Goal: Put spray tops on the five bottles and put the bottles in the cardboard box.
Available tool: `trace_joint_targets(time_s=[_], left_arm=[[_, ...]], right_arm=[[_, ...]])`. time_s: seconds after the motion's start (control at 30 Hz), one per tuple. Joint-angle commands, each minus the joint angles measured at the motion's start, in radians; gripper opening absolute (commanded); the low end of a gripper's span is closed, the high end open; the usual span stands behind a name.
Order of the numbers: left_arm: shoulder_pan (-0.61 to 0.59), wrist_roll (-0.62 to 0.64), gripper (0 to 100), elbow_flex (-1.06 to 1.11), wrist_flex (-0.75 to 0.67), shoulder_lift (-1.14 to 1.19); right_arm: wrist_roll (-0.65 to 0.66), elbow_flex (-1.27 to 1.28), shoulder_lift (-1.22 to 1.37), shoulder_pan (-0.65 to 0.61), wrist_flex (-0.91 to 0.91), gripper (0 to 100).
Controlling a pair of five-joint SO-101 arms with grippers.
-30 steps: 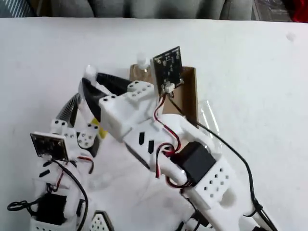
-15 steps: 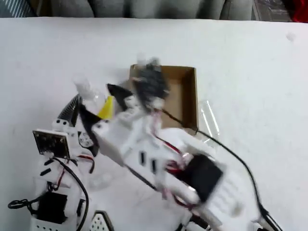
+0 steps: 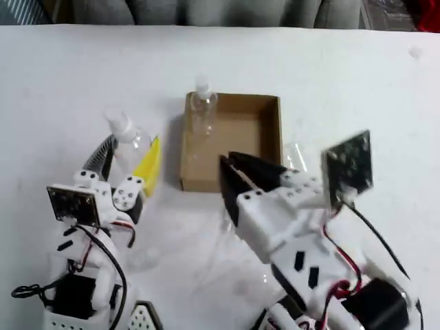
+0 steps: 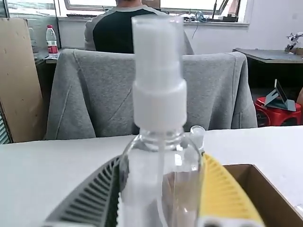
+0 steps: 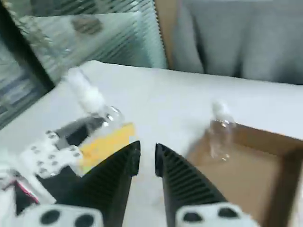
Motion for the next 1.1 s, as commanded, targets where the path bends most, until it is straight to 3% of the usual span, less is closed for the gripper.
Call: trace_joint_targets(time_s=[0.0,0.23,0.4,0.57,0.77,0.87,1.07], left_arm=[[0.005,0.003,2,-0.086,0.037,0.096],[0.007,0.008,2,-0.334,0.091,0.527],[0.01,0.009,2,-0.347,-0.057,0.687],[0.061,0.011,2,-0.347,-0.201,0.773],[0.148,0.011,2,-0.347,-0.39,0.854],[0.148,0.018,2,-0.347,-0.5,0.906],[0.145,0.157,2,-0.347,-0.733,1.09]], right_arm=[[0.015,0.153,-0.079,0.091,0.005,1.7],[0.115,0.466,-0.182,0.093,-0.093,1.7],[0.121,0.753,-0.298,0.122,-0.277,1.7],[0.135,0.908,-0.479,0.328,-0.245,1.6],[0.295,1.128,-0.653,0.63,-0.2,1.6],[0.293,1.24,-0.682,0.691,-0.229,1.6],[0.293,1.333,-0.674,0.73,-0.326,1.6]])
